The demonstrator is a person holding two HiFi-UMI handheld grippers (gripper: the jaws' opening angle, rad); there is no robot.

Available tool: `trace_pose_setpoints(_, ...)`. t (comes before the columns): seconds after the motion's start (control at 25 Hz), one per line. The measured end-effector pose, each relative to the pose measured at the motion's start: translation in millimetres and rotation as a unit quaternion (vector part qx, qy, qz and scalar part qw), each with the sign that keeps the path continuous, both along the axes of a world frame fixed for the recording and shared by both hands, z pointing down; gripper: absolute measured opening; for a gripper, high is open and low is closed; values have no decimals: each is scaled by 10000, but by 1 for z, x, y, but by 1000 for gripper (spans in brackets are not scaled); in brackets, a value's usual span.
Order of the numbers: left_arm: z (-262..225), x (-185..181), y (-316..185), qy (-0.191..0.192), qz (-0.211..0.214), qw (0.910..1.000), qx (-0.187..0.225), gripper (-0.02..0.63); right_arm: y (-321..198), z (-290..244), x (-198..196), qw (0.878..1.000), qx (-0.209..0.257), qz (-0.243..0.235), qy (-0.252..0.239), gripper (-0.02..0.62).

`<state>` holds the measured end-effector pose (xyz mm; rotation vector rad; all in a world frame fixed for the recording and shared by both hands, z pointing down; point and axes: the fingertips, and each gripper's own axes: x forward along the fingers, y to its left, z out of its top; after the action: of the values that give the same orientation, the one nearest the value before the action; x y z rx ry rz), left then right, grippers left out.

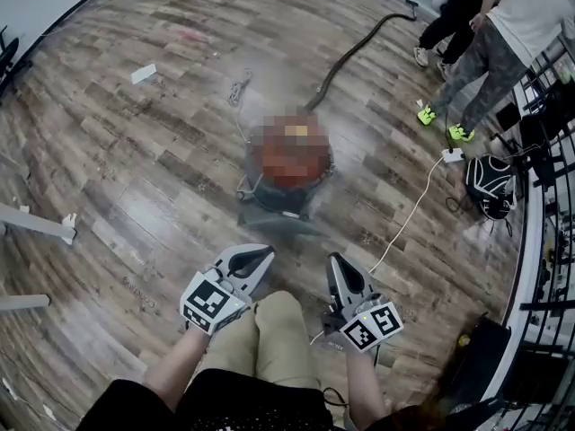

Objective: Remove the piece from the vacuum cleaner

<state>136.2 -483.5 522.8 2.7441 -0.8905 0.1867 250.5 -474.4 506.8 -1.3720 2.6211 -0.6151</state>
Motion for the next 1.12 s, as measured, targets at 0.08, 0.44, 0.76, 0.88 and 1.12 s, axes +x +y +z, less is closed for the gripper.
trace_pose_setpoints(0.08, 31, 2, -4, -33, 54, 9999, 112, 9, -3, 33, 4, 10000, 56, -3, -31, 11)
trace_pose_setpoints(0.44, 183, 6, -15, 149, 212, 9983, 524, 9, -3, 198, 31, 9992, 264, 287, -43, 11)
trace_pose_setpoints(0.76, 251, -31, -39, 195, -870, 9909, 1005, 59, -14, 290, 51, 9965, 264, 754, 226, 107)
trace_pose_setpoints(0.88, 246, -43, -60, 117, -1360, 9831, 1216, 213, -31, 293, 70, 9944, 308, 919, 429, 271)
trace_pose_setpoints(1.12, 238, -46, -96, -194, -1533, 9778, 1418, 227, -82, 297, 81, 9897, 343, 734, 1183, 272)
